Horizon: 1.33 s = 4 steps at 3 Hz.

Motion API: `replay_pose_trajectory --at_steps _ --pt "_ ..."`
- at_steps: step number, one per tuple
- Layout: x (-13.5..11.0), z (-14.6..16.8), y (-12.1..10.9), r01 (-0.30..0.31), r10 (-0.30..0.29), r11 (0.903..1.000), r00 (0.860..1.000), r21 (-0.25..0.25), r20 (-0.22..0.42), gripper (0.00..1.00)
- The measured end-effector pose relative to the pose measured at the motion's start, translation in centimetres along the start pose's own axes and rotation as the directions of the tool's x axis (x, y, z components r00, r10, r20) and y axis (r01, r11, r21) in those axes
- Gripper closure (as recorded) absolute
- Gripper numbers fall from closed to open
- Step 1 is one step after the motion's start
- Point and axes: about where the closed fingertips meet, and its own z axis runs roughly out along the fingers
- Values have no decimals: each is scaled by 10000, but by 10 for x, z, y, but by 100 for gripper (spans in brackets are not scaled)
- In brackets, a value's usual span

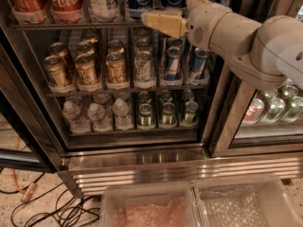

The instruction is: Pick pepsi can from top shelf of fridge

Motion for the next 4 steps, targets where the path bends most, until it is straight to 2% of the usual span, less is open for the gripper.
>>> replay_pose_trajectory --at_steps 2,3,4 --pt "1 7 -11 265 -264 9995 9996 158 -62 12" --pt "6 8 -22 373 -364 9986 9990 382 -250 12" --pt "9 19 -47 615 -605 9966 9980 555 -192 17"
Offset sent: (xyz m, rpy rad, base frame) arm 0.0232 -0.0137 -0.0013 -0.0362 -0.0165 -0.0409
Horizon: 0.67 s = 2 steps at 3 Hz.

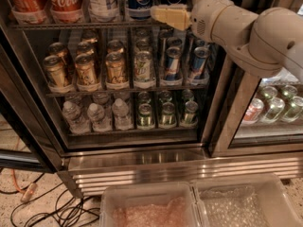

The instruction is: Pick pepsi can from top shelf of fridge

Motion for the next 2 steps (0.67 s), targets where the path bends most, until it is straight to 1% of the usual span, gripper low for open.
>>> replay_pose_trajectory --at_steps 1,2 --pt "0 5 -6 25 -25 10000 10000 35 84 18" --pt "1 10 -12 47 -48 10000 9998 54 172 31"
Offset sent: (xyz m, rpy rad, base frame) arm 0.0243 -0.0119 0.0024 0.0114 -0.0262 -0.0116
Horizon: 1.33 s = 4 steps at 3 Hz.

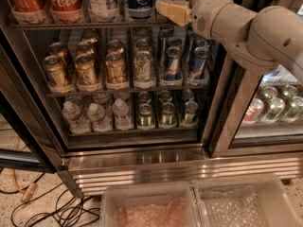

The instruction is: Pick pepsi can from top shelf of fridge

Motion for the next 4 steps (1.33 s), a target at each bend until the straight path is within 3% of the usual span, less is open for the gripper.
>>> replay_pose_trajectory --at_steps 3,4 --pt "3 13 -15 -24 19 9998 9997 197 228 26" --pt "3 15 -17 -11 5 9998 9996 218 272 35"
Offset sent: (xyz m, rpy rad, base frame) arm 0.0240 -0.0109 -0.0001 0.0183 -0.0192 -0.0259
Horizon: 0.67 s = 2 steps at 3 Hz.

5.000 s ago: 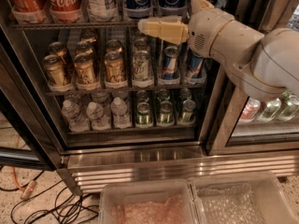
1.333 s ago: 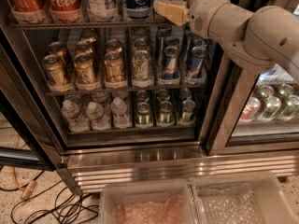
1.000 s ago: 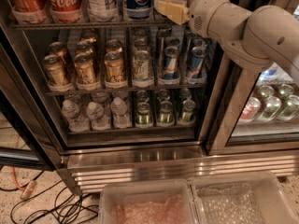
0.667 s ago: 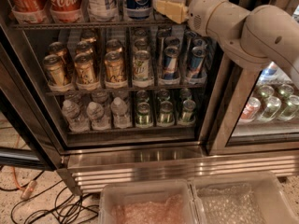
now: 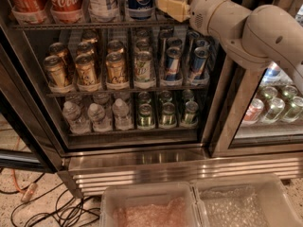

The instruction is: Pick pepsi can from top shelf of fridge

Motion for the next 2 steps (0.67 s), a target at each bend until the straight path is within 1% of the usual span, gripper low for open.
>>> replay_pose_trajectory --at_steps 1,2 --pt "-1 1 0 -5 5 10000 10000 5 38 54" --pt "-2 2 1 -30 30 10000 10000 -11 59 77"
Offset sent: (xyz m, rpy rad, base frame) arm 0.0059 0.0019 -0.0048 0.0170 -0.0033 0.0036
